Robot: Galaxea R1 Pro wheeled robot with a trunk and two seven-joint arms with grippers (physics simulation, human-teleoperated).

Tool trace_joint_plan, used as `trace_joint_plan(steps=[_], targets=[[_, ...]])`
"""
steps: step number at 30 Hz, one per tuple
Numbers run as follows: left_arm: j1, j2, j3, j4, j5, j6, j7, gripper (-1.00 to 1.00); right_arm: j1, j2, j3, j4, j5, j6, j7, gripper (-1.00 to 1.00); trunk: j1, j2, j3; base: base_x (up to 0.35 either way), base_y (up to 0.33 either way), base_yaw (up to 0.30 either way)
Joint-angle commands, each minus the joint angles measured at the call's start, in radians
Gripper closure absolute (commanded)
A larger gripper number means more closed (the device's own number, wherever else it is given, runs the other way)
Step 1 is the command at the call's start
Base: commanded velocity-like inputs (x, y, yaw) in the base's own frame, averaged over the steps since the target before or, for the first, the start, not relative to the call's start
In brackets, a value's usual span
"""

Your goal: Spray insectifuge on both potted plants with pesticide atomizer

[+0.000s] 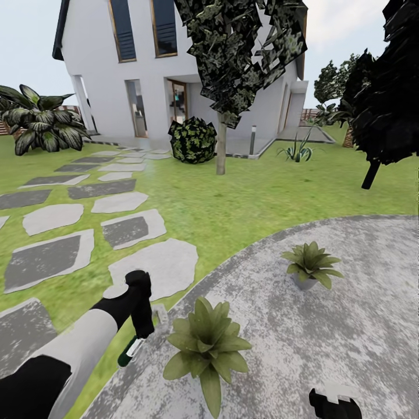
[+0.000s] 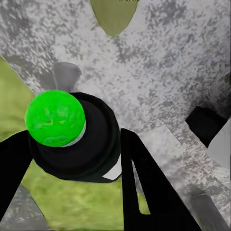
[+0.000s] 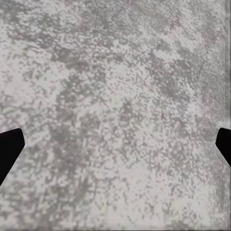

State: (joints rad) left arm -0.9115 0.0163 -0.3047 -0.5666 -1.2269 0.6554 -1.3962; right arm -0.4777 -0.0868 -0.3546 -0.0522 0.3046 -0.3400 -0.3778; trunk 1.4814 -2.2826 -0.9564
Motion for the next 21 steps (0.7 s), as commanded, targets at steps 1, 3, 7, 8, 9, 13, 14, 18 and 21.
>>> trace_joint_plan(steps=[1,3,7,8,9,13,14,18,21], targets=[[0.029,0.0,-0.003,0.003,0.005,-0.04,0.07,1.0,-0.001,0.001,-0.008,0.002,0.011,-0.004,-0.003,-1.0,0.0,0.0,-0.001,0.0,0.0,-0.023],[0.061,-0.003,0.0,0.005,0.007,-0.134,0.095,1.0,-0.001,0.0,-0.008,0.002,0.011,-0.005,-0.003,-1.0,0.0,0.0,-0.001,0.0,0.0,-0.008],[0.075,0.005,0.009,0.011,0.01,-0.198,0.104,1.0,-0.001,0.001,-0.007,0.002,0.011,-0.005,-0.003,-1.0,0.0,0.0,-0.001,0.0,0.0,-0.001],[0.076,0.014,0.01,0.013,0.011,-0.207,0.104,1.0,-0.001,0.001,-0.007,0.002,0.011,-0.005,-0.003,-1.0,0.0,0.0,-0.001,0.0,0.0,0.0],[0.076,0.021,0.01,0.013,0.012,-0.213,0.104,1.0,-0.001,0.001,-0.008,0.002,0.011,-0.005,-0.003,-1.0,0.0,0.0,-0.001,0.0,0.0,0.0],[0.077,0.039,0.009,0.015,0.034,-0.239,0.095,1.0,-0.001,0.0,-0.008,0.002,0.011,-0.005,-0.003,-1.0,0.0,0.0,-0.001,0.0,0.0,0.0],[0.077,0.035,0.009,0.017,0.046,-0.241,0.095,1.0,-0.001,0.0,-0.007,0.002,0.011,-0.005,-0.003,-1.0,0.0,0.0,-0.001,0.0,0.0,0.0],[0.077,0.027,0.008,0.037,0.087,-0.241,0.103,1.0,-0.001,0.0,-0.008,0.002,0.011,-0.005,-0.003,-1.0,0.0,0.0,-0.001,0.0,0.0,0.0],[0.077,0.027,0.009,0.042,0.097,-0.241,0.105,1.0,-0.001,0.0,-0.009,0.002,0.011,-0.005,-0.003,-1.0,0.0,0.0,-0.001,0.0,0.0,-0.006]])
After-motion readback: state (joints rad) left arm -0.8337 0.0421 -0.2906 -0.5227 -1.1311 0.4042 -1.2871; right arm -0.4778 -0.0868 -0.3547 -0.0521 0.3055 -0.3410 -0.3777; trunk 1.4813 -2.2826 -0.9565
